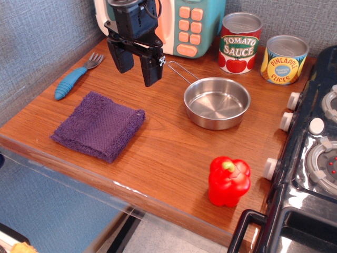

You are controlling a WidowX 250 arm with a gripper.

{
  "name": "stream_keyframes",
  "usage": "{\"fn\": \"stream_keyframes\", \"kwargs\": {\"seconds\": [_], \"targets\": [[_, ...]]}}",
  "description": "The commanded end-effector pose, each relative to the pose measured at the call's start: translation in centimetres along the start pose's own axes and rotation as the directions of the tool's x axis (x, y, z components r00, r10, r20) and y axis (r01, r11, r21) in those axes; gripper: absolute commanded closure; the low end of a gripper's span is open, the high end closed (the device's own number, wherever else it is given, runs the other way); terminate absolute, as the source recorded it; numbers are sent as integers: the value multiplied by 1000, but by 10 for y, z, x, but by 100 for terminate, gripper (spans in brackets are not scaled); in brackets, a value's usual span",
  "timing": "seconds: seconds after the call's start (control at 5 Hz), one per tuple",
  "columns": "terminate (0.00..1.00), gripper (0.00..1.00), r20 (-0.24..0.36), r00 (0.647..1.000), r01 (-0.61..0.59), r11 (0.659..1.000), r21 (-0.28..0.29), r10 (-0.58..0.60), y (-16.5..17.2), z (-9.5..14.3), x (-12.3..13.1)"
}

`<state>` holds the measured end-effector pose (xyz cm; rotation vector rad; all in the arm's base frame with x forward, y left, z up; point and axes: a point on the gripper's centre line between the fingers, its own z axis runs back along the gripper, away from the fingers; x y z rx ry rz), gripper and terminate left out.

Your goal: Move the pot to the front of the cans

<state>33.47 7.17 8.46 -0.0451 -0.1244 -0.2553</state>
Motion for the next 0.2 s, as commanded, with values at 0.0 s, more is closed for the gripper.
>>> {"fn": "stream_keyframes", "kwargs": {"seconds": [0.0], "targets": [[100,0,43,999,-2,1000,23,1,0,20,-4]]}}
